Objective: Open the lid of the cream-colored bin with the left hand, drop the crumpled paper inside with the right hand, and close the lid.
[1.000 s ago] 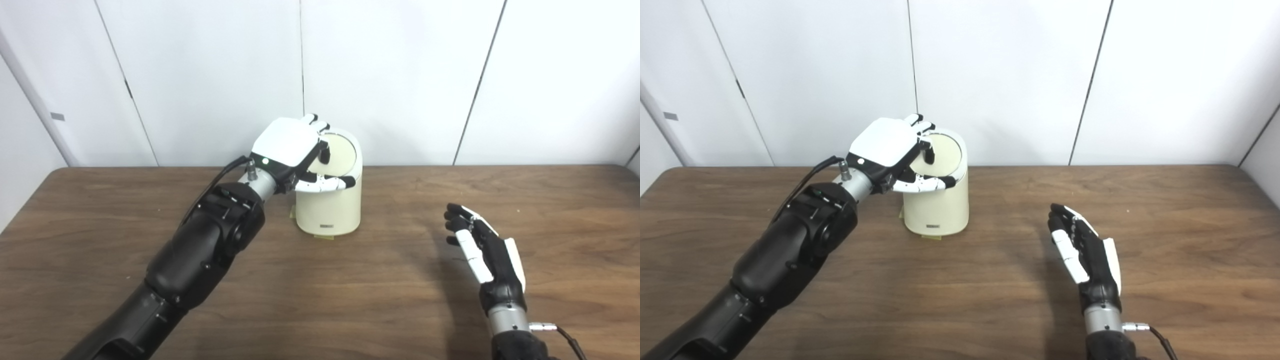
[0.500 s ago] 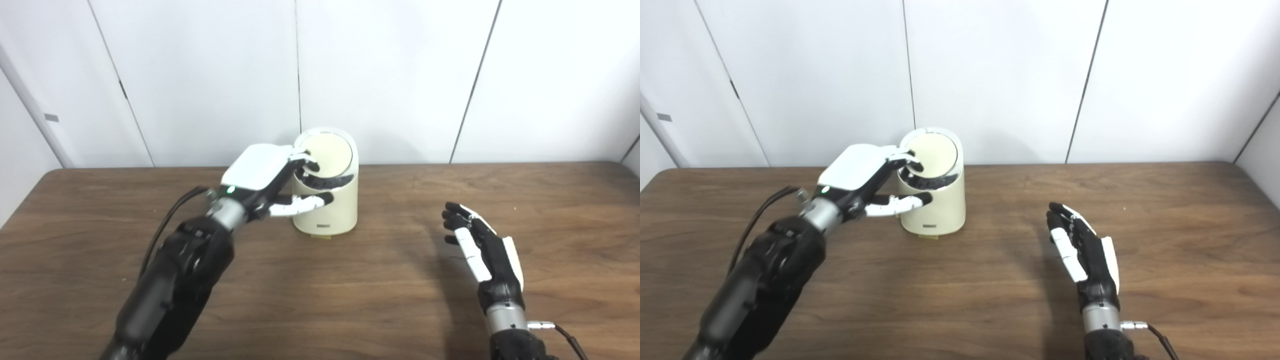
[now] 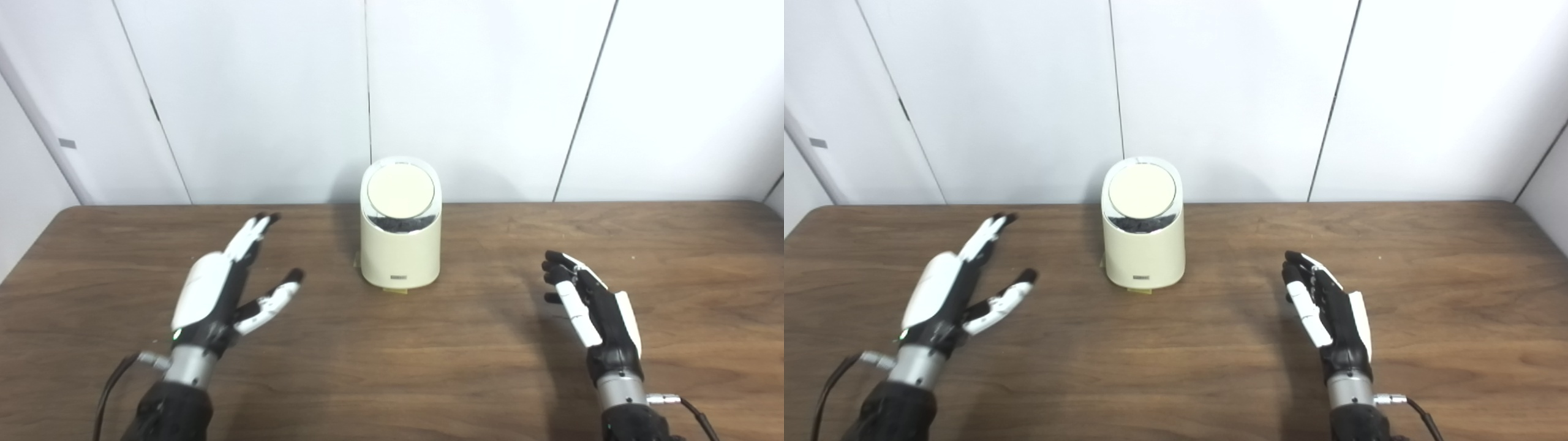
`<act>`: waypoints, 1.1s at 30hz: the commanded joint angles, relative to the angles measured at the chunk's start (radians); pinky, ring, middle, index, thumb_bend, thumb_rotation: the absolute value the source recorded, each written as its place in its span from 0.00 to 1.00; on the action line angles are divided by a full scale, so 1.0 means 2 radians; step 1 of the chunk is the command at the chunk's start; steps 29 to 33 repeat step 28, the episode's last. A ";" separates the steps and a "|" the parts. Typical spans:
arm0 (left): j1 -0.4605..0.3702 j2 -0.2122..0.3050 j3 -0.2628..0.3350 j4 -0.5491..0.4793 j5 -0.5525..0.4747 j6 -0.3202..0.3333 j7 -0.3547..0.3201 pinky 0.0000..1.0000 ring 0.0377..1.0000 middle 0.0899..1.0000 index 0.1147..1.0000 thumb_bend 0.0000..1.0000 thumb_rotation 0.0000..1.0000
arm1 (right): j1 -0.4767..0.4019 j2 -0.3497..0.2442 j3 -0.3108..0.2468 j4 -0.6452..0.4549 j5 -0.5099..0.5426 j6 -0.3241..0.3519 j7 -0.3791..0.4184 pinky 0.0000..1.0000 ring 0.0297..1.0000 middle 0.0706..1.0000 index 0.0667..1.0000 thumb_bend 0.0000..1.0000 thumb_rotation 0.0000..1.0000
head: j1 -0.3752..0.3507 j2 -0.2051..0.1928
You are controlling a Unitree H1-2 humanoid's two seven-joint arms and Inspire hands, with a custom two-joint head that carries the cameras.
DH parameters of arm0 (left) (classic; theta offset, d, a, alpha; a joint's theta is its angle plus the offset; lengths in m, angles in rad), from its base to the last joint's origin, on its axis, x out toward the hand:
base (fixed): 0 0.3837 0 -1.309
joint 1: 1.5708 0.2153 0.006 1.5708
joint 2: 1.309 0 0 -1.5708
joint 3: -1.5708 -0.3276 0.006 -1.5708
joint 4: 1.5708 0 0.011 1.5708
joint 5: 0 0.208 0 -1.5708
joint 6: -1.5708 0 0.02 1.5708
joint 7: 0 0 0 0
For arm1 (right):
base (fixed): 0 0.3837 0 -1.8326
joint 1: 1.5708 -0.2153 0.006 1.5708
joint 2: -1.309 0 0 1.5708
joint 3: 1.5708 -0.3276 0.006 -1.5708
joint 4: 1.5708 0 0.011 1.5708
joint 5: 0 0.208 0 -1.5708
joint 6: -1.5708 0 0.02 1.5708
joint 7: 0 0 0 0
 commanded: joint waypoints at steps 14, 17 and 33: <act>0.016 -0.049 0.040 0.037 -0.251 0.025 -0.050 0.96 0.99 1.00 1.00 0.51 0.95 | -0.007 -0.008 0.012 0.004 0.008 -0.037 0.011 0.77 0.85 0.87 0.88 0.58 0.86 | -0.003 0.007; 0.020 -0.062 0.045 0.036 -0.297 0.028 -0.057 0.97 0.98 0.99 1.00 0.51 0.92 | -0.008 -0.008 0.009 0.008 0.032 -0.043 0.023 0.85 0.92 0.94 0.94 0.53 0.93 | -0.002 0.008; 0.035 -0.078 0.042 0.052 -0.318 0.007 -0.050 0.99 0.99 1.00 1.00 0.48 1.00 | -0.004 -0.008 -0.004 0.033 0.079 -0.085 0.037 1.00 1.00 1.00 1.00 0.57 1.00 | -0.009 0.011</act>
